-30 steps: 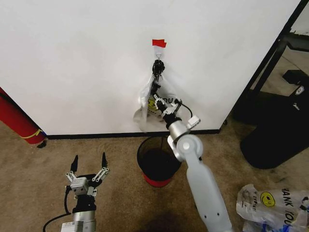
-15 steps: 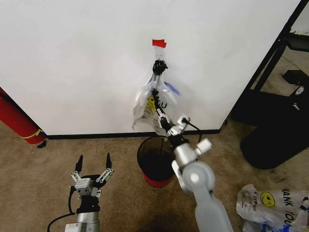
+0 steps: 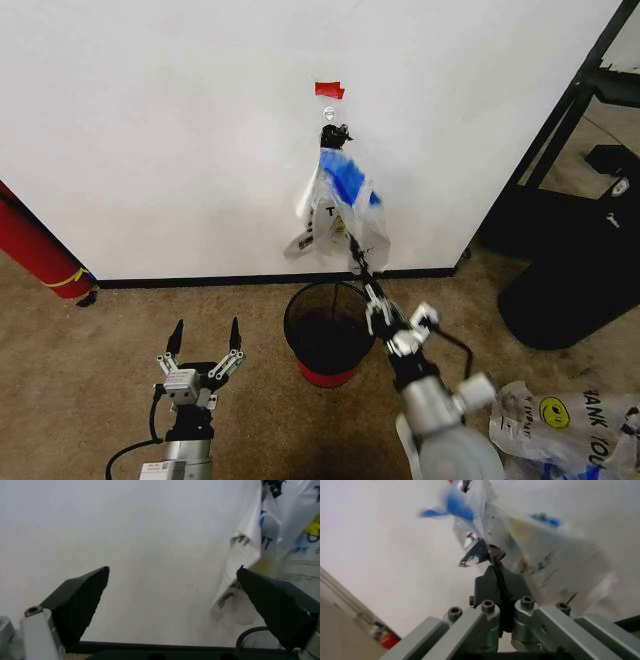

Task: Pick up the garbage bag from the wall and place it over the trash bin.

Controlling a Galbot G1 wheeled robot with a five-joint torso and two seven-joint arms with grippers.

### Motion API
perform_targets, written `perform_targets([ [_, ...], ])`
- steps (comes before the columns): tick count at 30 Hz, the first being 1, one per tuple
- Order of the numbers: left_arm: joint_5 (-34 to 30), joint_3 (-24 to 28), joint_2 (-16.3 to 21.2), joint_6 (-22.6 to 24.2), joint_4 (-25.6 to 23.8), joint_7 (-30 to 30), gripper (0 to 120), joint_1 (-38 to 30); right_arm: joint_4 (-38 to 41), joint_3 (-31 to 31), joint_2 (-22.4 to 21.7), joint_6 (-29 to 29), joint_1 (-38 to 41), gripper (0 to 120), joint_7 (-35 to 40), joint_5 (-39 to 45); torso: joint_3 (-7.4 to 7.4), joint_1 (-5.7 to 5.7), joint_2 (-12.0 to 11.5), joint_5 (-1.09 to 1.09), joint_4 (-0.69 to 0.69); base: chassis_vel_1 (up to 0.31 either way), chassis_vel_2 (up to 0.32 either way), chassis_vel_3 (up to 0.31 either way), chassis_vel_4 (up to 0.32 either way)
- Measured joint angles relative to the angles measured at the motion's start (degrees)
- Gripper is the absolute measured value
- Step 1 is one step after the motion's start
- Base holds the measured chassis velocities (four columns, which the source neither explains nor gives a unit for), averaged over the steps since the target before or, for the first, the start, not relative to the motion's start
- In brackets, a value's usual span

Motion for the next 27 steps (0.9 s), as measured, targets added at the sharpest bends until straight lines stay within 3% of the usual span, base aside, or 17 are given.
perform_targets([
  [7, 0.0, 0.5, 0.3, 0.5, -0.7, 0.0, 100, -0.5, 1.9, 3.4, -2.1, 5.9, -7.7, 0, -1.4, -5.4, 0.00, 0.00, 0.0, 0.00, 0.00, 0.000, 0.000, 0.000, 0.000],
  [12, -0.1, 0.6, 1.7, 1.6, -1.3, 0.0, 100, -0.8, -2.1, 6.5, -2.7, 13.4, -10.8, 0, -1.9, -12.5, 0.01, 0.00, 0.0, 0.01, 0.00, 0.000, 0.000, 0.000, 0.000],
  [15, -0.6, 1.0, 2.4, 1.8, -1.3, 0.0, 100, -1.1, -3.3, 7.9, -2.4, 15.0, -11.5, 0, -2.1, -13.6, 0.01, 0.01, 0.0, 0.01, 0.01, 0.000, 0.000, 0.000, 0.000],
  [19, -2.8, 2.3, 4.6, 2.0, -0.6, 0.1, 100, -2.3, -3.8, 9.7, -0.8, 18.6, -14.3, 0, -3.2, -16.1, 0.01, 0.01, 0.0, 0.00, 0.00, 0.000, 0.000, 0.000, 0.000],
  [22, -5.1, 2.5, 6.3, 0.7, -0.1, 0.8, 100, -2.8, -3.4, 9.7, 1.4, 25.1, -19.0, 0, -4.9, -20.0, 0.00, 0.01, 0.0, -0.02, 0.00, 0.000, 0.000, 0.000, 0.000],
  [27, -8.8, 2.7, 7.8, 0.4, 1.0, 1.2, 100, -5.1, -6.6, 9.1, 3.8, 29.0, -20.7, 0, -4.5, -26.5, 0.01, 0.01, 0.0, -0.01, -0.01, 0.000, 0.000, 0.000, 0.000],
])
